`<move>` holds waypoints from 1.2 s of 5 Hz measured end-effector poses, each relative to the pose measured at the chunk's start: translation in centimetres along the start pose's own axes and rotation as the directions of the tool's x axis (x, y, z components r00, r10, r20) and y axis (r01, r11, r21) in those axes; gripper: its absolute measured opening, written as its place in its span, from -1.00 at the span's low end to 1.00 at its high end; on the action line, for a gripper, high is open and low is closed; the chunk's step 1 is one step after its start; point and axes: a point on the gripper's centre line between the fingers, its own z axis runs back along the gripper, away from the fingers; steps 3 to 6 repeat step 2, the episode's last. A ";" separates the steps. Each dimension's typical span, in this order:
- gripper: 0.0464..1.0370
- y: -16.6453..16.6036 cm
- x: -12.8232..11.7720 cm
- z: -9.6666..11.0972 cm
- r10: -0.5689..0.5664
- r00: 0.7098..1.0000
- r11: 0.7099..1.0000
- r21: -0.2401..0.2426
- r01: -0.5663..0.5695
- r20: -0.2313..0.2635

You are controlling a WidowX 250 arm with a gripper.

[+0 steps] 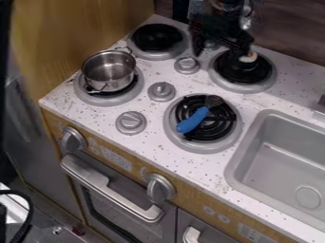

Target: Put the black and white thing in the upper right burner

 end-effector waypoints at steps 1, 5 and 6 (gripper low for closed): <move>0.92 -0.2 -4.2 1.1 0.022 0.998 0.999 -0.028 -0.024 -0.056; 0.92 -0.4 -6.0 1.6 0.028 0.996 0.998 -0.045 -0.032 -0.082; 0.92 -0.4 -6.0 1.6 0.028 0.996 0.998 -0.045 -0.032 -0.082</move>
